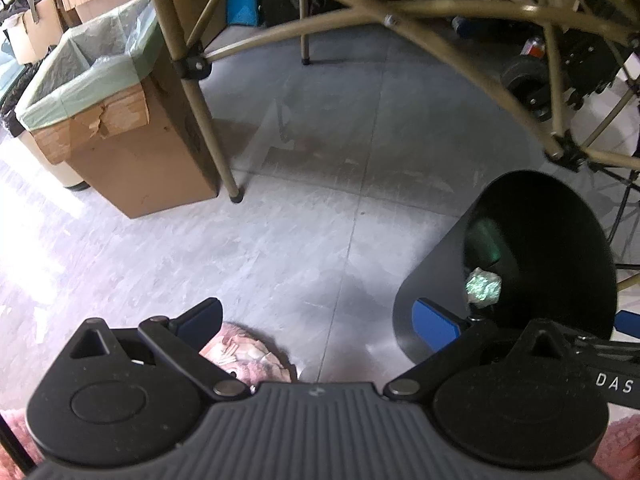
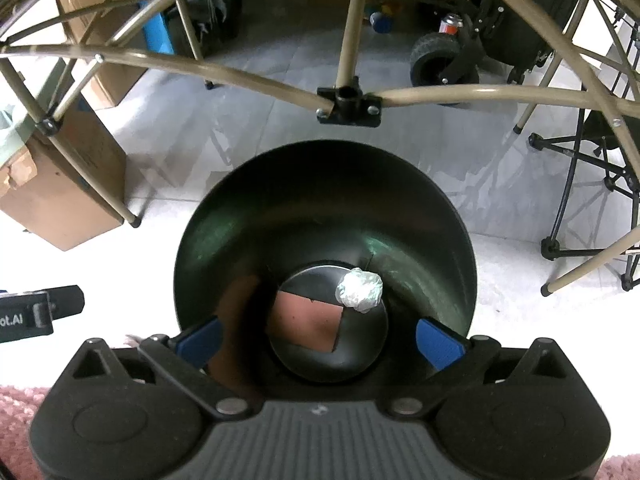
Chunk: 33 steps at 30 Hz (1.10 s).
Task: Collect trash
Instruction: 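Raise both tools back toward the table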
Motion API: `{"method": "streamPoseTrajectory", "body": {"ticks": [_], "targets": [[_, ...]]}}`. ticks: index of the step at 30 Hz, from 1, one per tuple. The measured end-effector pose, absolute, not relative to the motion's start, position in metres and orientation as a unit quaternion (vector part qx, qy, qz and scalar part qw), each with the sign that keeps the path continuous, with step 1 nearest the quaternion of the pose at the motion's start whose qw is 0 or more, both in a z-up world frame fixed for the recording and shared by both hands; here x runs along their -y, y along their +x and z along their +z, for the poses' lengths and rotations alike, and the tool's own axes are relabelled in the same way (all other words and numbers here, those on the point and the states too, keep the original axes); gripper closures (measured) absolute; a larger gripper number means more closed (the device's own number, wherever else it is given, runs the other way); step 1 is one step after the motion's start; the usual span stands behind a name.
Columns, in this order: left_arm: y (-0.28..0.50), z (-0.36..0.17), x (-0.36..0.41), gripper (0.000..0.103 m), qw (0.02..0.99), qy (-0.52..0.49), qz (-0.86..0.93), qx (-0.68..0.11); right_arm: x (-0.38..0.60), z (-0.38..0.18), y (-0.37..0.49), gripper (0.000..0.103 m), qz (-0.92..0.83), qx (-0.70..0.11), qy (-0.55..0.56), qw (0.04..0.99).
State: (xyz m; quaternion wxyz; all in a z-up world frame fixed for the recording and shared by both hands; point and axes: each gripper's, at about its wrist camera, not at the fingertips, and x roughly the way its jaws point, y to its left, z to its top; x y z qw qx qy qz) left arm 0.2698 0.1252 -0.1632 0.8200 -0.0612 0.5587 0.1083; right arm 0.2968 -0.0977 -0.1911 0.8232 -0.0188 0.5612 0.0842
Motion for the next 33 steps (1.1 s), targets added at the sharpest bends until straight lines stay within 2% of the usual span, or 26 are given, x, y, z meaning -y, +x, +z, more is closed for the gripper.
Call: {"method": "streamPoseTrajectory", "body": {"ticks": [22, 33], "targets": [[0.226, -0.098, -0.112, 0.000, 0.857, -0.062, 0.100, -0.502, 0.121, -0.098, 0.239, 0.000, 0.108, -0.493, -0.010, 0.863], [0.221, -0.047, -0.094, 0.000, 0.890, -0.053, 0.093, -0.443, 0.145, -0.040, 0.219, 0.000, 0.105, -0.407, 0.008, 0.907]]}}
